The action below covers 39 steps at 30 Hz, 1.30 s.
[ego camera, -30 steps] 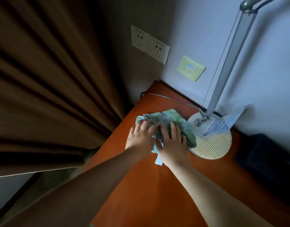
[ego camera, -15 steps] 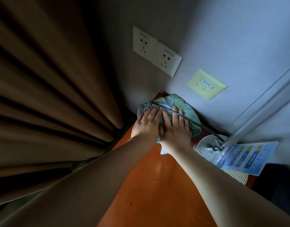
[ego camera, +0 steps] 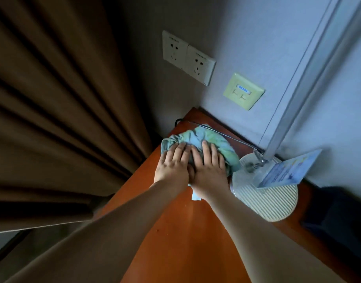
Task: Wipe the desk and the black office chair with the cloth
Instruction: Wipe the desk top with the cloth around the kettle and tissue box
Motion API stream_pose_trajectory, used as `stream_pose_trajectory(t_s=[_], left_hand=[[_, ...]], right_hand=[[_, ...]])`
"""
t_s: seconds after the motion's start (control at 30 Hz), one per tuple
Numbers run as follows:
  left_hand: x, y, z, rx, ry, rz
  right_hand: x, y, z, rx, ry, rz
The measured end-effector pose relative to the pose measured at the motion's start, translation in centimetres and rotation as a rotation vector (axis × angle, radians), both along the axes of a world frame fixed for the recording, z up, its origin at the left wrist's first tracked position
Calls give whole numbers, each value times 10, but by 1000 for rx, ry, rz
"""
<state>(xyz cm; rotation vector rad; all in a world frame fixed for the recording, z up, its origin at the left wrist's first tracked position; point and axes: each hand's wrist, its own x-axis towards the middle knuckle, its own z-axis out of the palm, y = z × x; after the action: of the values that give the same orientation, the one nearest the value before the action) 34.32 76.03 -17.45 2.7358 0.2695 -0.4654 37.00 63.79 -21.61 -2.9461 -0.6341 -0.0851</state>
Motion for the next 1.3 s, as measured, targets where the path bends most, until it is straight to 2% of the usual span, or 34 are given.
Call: stream_pose_trajectory(t_s=[0.17,0.27,0.4,0.53,0.73,0.8,0.87,0.97,1.03,1.17,1.3], left_hand=[[-82,-26,11,161,44,-19],[-108,-37,18,160,89,-62],[-107,-36,15,112,110,-82],[-58,-16,9,139,62,-178],[65,8,0,53,86,-195],[86,10,-1,60,96,-221],[93,11,-4,60,96,-231],[85,9,-3,48,78,-204],[74,3,3,72,96,-176],[37,-13,21,203,96,-160],[-4,-38,39,284,292,-130]], right_hand=[[-84,-27,11,10,84,29],[-116,-40,17,-24,126,21],[-114,-36,17,-11,158,-20],[-72,-20,10,-15,190,-61],[32,13,10,-10,207,-213],[52,13,10,-51,330,-218],[59,11,11,-55,344,-236],[53,9,8,-14,315,-204],[44,6,5,-8,209,-178],[10,-11,7,10,197,-81],[-42,-33,13,63,148,92]])
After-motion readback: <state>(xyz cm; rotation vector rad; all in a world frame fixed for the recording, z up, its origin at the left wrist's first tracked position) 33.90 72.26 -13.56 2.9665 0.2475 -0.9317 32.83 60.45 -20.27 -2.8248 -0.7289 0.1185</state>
